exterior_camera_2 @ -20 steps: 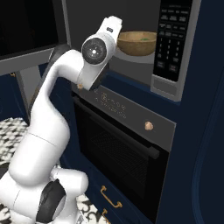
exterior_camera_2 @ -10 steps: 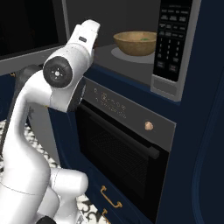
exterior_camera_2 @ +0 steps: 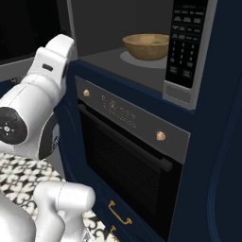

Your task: Pick the broccoli from the sink and place it in the bowl. Then pick the bowl and place it in the microwave. Then close the microwave door and press the start button.

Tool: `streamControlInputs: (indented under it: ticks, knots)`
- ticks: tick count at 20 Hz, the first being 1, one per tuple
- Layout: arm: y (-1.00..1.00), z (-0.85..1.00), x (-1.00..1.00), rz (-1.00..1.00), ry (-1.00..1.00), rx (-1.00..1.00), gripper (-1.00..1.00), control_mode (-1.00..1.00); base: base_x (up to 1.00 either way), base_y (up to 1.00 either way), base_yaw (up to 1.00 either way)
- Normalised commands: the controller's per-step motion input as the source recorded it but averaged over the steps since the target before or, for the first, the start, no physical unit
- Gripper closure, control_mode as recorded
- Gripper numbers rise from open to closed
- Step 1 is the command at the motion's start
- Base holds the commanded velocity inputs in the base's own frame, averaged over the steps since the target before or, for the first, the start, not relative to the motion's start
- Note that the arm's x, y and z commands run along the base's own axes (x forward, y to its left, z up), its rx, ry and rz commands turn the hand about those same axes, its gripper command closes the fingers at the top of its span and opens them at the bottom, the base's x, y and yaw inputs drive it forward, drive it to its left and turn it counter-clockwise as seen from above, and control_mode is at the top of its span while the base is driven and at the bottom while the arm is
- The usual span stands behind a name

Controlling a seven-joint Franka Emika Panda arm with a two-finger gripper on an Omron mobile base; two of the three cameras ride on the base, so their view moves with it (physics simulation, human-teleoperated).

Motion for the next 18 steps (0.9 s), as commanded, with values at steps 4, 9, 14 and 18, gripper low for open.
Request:
streamControlInputs:
  ticks: [4,9,14,18]
  knots:
    - [0.53,0.0,-1.0,0.0,-0.05,0.02,-1.0,-1.0,0.0,0.0,0.0]
    - [0.66,0.0,-1.0,0.0,0.0,0.0,-1.0,-1.0,0.0,0.0,0.0]
    - [0.83,0.0,-0.82,0.0,-0.01,0.0,-1.0,-1.0,0.0,0.0,0.0]
    - [0.94,0.0,-0.29,0.0,-0.02,0.0,-1.0,-1.0,0.0,0.0,0.0]
